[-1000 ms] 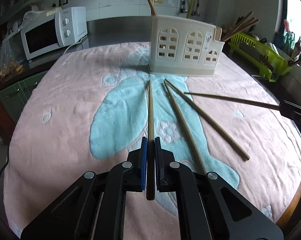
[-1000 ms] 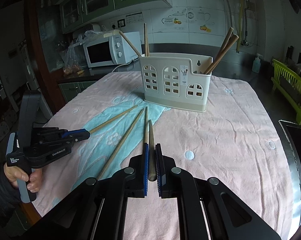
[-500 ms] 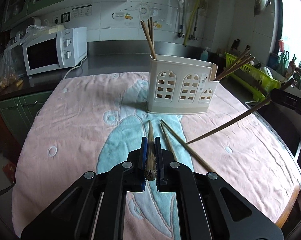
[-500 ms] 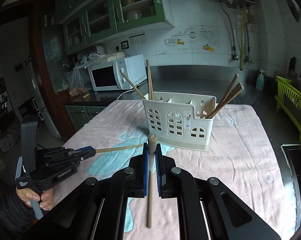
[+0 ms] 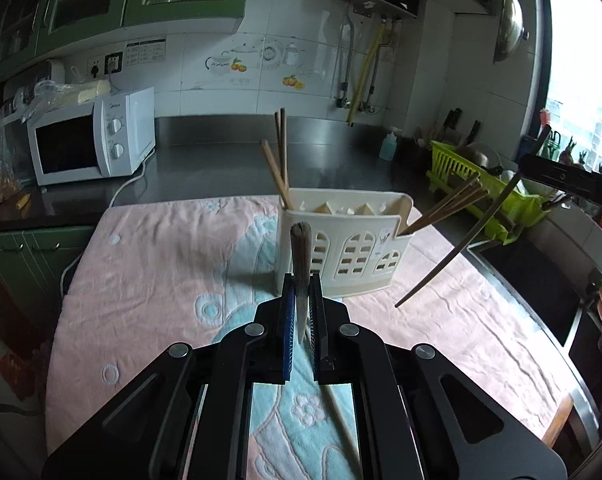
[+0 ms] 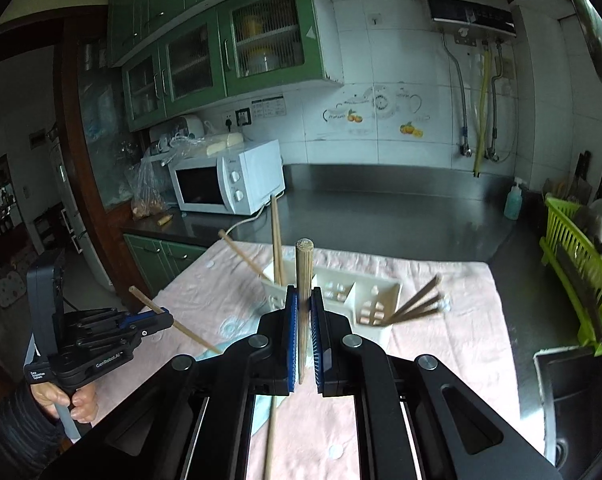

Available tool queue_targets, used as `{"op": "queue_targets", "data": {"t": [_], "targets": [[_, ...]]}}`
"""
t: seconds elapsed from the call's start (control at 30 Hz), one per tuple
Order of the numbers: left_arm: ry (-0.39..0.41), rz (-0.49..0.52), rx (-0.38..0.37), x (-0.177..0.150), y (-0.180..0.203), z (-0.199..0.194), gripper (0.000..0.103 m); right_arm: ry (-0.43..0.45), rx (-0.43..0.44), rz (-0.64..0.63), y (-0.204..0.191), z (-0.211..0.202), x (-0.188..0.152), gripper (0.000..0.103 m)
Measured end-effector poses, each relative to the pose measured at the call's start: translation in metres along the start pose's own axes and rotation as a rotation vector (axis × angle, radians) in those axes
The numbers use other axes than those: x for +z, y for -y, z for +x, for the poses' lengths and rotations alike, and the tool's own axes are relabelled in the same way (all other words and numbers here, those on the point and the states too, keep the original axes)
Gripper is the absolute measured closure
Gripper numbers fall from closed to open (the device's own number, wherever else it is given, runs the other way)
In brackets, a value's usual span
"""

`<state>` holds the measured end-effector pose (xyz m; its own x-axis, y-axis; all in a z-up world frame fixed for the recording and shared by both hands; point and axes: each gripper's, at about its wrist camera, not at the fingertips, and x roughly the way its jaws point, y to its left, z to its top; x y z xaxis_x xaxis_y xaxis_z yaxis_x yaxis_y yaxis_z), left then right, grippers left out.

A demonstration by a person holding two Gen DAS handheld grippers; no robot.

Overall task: Organize utensils
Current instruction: 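Lift the chopstick in the left tool over the holder while the right tool carries its chopstick there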

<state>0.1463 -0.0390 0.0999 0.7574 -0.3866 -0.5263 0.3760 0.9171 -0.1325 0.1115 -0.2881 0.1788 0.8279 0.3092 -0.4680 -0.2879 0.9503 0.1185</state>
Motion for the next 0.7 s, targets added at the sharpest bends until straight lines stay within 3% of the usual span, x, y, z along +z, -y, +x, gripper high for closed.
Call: {"op": "queue_targets", "data": {"t": [0.23, 0.47, 0.7], "targets": [[0.114, 0.04, -0.033, 0.063, 0.018, -0.015, 0.098, 0.035, -0.024, -0.006, 0.016, -0.008, 0.043, 0.096], [0.227, 0.058, 0.01, 0.123, 0.032, -0.007, 0.098, 0.082, -0.103, -0.013, 0.031, -0.011, 0.071, 0.096], [0.192, 0.014, 0.044, 0.146, 0.027, 0.037, 0.098, 0.044, -0.12, 0.013, 0.054, 0.022, 0.073, 0.096]]}}
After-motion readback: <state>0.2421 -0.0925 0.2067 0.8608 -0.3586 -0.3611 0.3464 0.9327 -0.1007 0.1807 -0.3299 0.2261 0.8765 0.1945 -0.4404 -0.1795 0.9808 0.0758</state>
